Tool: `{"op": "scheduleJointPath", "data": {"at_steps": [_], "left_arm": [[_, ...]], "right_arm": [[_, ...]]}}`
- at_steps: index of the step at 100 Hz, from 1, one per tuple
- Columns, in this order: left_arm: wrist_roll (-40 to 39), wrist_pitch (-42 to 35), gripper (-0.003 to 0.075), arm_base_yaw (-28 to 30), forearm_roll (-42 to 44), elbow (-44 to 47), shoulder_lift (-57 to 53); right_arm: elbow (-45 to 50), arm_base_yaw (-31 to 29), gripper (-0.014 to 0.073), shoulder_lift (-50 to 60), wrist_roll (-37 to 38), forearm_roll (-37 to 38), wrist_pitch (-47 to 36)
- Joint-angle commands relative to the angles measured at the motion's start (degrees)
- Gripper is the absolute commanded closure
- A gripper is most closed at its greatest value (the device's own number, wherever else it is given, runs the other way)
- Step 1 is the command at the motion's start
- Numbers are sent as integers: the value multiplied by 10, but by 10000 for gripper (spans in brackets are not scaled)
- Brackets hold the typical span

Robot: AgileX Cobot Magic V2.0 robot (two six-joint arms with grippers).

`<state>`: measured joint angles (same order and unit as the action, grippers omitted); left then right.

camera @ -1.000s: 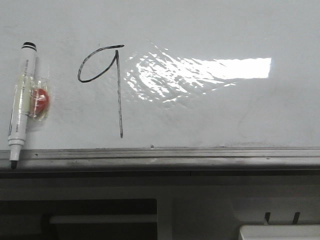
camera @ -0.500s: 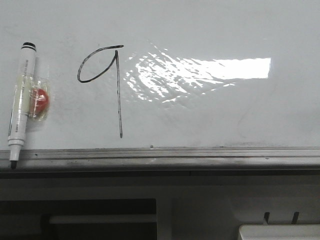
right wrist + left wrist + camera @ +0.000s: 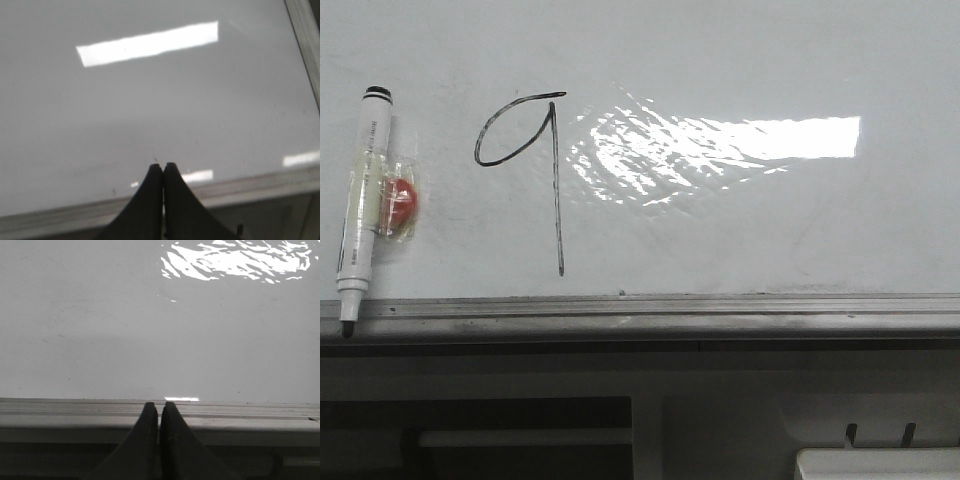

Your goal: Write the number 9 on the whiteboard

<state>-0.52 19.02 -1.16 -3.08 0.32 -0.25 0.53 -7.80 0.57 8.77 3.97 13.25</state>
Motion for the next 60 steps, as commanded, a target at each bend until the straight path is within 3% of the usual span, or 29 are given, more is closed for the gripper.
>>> {"op": "scheduleJointPath", "data": {"at_steps": [1,60], "left_arm": [[-4,-30,741,1,-2,23,-15],[-4,-30,740,1,-2,23,-15]], "right_arm": [[15,-5,664,9,-4,0,24],[15,-5,664,9,-18,0,47]]}}
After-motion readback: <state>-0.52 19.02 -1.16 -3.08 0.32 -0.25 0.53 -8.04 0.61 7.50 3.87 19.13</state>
